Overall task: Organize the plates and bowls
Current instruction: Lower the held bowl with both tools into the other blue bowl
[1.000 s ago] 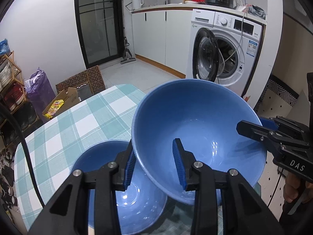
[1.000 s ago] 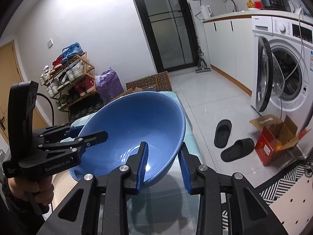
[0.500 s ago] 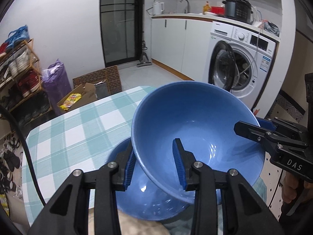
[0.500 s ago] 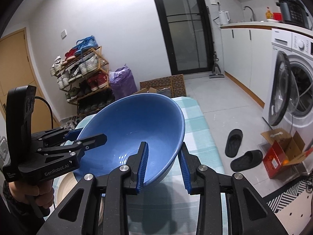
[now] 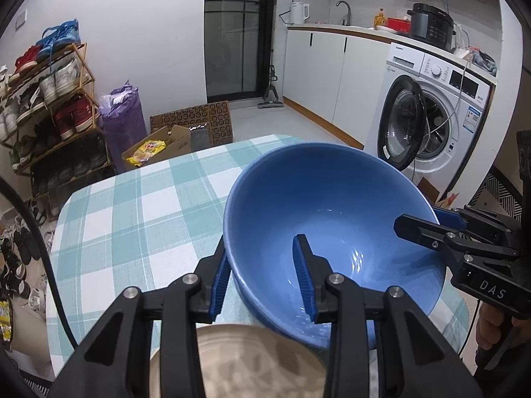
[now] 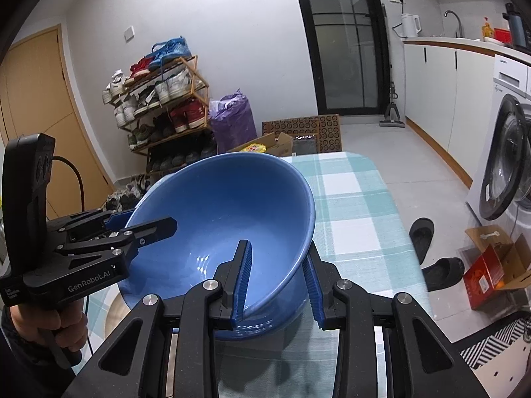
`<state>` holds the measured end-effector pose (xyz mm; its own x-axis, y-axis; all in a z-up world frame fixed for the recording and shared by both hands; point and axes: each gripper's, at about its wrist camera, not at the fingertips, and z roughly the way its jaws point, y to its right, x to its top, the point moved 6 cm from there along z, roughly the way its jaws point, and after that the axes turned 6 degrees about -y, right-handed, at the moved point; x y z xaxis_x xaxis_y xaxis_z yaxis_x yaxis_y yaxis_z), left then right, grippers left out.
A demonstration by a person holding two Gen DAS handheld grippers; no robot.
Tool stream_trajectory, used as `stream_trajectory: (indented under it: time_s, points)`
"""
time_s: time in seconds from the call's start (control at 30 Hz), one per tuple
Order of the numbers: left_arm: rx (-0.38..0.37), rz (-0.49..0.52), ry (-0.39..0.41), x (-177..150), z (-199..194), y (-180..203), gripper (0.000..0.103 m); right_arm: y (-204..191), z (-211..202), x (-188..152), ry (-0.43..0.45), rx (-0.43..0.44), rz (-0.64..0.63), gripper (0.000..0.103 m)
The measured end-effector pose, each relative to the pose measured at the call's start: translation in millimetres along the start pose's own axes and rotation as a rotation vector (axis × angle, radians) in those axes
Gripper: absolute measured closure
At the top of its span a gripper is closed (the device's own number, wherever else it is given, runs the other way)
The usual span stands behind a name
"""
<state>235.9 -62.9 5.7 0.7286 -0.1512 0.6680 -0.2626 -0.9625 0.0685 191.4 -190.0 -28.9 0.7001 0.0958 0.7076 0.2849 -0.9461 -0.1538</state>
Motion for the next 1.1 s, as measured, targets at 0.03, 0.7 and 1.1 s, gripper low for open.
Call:
stream_trajectory:
  time_s: [0.03,0.7,1.1]
  points:
    - [0.000,-0.003,-0.004,-2,2,-1,0.068,-1,3,-1,-0.005,-0.002,-0.002,0.071]
    - [0.045,0.003,-0.054,-16,30,-5,0.068,-2,34,-13,-0.056,-0.066,-0.035,0.071]
    - [0.056,0.001,-0.080,-22,43,-4,0.068,0,46,-22,-0.067,-0.123,-0.067,0.071]
